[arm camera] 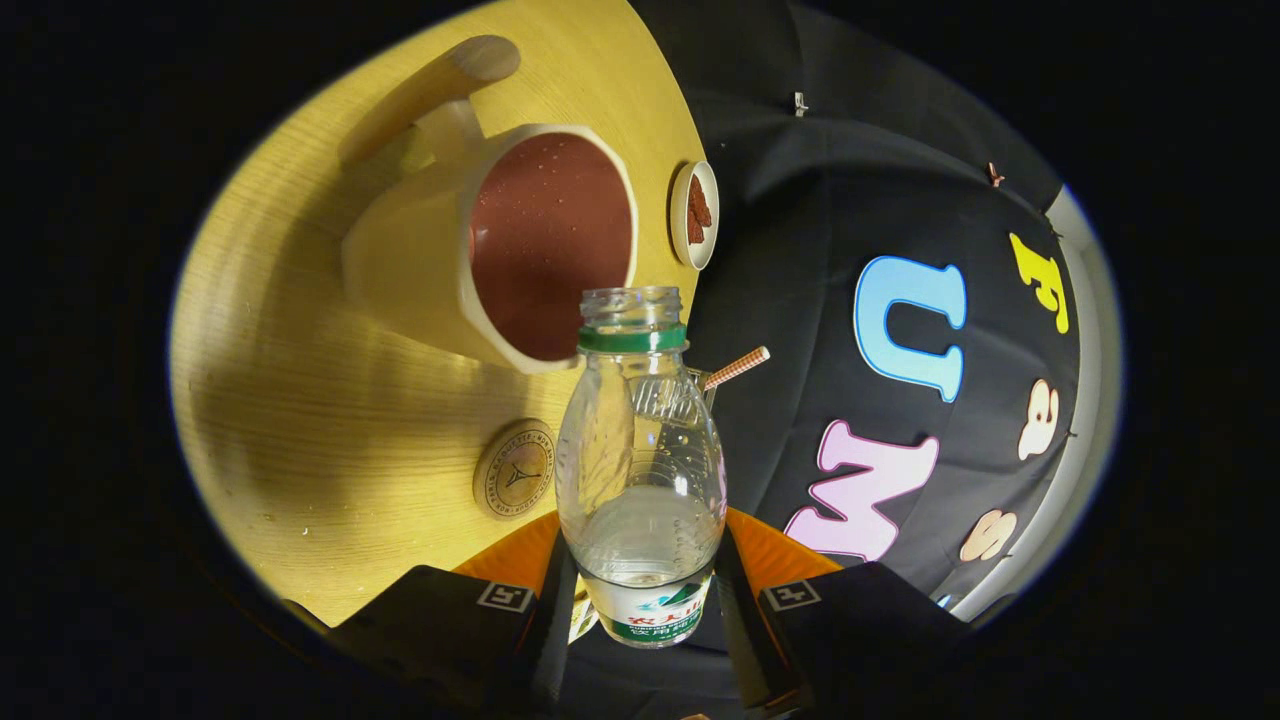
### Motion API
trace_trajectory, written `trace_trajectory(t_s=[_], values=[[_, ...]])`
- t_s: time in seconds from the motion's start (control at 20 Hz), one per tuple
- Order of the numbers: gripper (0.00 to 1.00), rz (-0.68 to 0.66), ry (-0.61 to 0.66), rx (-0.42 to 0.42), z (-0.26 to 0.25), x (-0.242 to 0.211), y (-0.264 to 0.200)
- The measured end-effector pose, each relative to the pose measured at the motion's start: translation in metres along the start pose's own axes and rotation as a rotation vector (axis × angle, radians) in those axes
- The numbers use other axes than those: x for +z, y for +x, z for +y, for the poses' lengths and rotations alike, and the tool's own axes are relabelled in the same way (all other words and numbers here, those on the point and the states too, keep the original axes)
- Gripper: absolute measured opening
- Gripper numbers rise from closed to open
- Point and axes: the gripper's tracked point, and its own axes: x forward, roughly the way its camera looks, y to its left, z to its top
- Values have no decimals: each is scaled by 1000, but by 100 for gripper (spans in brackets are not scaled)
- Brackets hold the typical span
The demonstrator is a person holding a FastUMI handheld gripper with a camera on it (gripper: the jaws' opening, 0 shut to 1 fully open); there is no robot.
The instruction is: Take the bottle from table, then pour the juice into the cup, finally place the bottle on the coaster
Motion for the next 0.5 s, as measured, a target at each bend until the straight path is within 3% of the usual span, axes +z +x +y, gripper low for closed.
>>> trace_trajectory(t_s=[0.5], values=[[68, -10, -67, -19, -8, 0, 6]])
